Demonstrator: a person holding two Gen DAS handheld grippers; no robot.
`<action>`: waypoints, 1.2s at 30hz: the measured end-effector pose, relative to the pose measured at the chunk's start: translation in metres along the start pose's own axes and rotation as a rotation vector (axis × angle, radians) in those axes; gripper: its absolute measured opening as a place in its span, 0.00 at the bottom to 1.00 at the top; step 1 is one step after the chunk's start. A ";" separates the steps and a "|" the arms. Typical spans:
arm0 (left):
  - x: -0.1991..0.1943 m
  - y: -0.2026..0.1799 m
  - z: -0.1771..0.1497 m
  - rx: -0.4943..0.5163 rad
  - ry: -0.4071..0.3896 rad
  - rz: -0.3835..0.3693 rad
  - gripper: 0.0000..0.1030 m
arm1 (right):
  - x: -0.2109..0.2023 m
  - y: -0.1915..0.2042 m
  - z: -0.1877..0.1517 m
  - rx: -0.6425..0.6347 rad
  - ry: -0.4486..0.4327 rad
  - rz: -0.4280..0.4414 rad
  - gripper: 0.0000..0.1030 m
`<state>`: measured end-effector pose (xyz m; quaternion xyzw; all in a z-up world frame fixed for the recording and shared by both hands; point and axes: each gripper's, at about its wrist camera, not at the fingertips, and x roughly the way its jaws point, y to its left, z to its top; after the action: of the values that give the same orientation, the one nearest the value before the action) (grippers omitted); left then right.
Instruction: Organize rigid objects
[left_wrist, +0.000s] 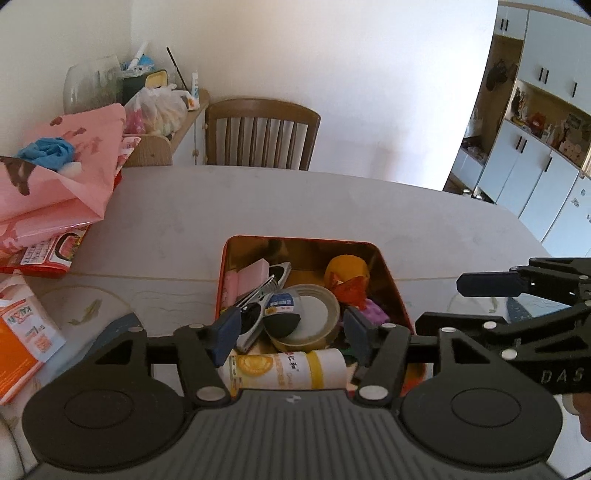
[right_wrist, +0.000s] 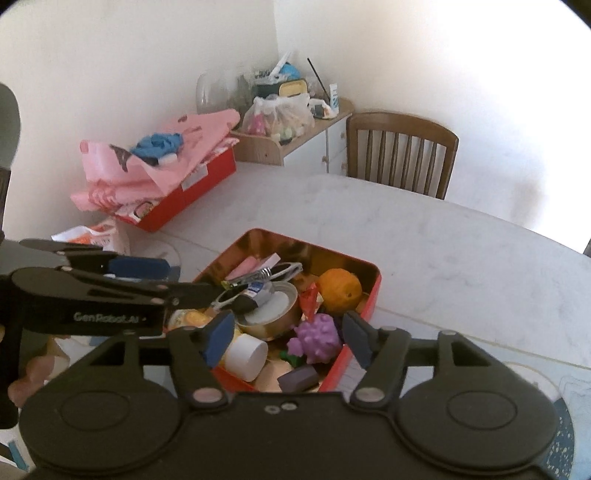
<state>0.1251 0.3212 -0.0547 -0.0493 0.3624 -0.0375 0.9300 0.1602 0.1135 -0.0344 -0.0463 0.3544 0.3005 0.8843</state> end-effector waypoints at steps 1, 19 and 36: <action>-0.003 -0.001 0.000 -0.001 -0.003 -0.001 0.63 | -0.004 0.000 -0.001 0.004 -0.010 0.003 0.70; -0.058 -0.023 -0.018 0.008 -0.072 0.036 0.89 | -0.058 -0.003 -0.017 0.068 -0.145 0.012 1.00; -0.081 -0.047 -0.026 -0.022 -0.085 0.074 1.00 | -0.086 -0.019 -0.043 0.088 -0.161 -0.018 1.00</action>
<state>0.0459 0.2815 -0.0139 -0.0474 0.3244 0.0031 0.9447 0.0959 0.0423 -0.0124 0.0139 0.2945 0.2794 0.9138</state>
